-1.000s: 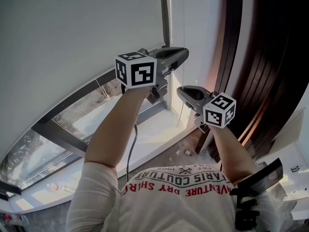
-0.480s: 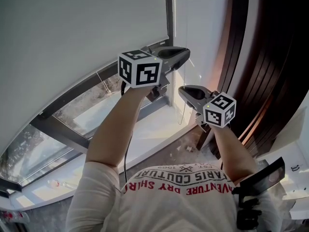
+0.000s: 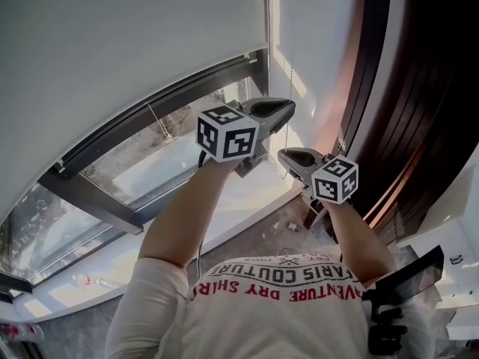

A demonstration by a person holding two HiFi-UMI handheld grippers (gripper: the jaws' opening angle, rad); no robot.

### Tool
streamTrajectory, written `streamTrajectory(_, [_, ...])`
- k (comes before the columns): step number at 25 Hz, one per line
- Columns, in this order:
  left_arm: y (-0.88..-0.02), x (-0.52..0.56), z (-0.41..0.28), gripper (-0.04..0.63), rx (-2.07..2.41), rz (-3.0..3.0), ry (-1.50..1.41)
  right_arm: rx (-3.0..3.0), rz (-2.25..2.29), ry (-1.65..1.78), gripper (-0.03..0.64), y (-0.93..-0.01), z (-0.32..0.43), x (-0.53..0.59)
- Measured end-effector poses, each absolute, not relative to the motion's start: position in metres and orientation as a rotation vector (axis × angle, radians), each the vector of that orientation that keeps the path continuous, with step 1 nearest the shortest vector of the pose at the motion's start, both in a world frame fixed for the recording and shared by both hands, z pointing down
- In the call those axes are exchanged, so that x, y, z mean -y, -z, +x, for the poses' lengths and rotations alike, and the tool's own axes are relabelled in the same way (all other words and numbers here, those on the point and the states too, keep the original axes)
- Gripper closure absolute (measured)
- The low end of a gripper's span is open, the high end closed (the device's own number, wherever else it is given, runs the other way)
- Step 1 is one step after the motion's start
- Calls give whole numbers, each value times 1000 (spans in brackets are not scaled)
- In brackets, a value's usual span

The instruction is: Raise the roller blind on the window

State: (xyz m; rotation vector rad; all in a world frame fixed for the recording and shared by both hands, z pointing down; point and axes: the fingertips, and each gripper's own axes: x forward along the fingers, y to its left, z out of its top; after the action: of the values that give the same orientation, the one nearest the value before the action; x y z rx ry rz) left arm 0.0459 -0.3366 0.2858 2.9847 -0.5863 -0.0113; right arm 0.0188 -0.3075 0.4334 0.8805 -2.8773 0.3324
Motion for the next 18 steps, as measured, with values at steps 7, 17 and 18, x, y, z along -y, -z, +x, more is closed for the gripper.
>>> streamTrajectory(7, [-318,329,49,589,609,2960,-55,2836,870,-380,601,-467,20,302])
streamTrajectory(17, [-363,317,51,588,660,2964,-166,2779,854,-446,601,-511,19,289])
streamTrajectory(18, [-367,317,51,588,661,2958,-173,2772,852,-457,601,-515,19,288])
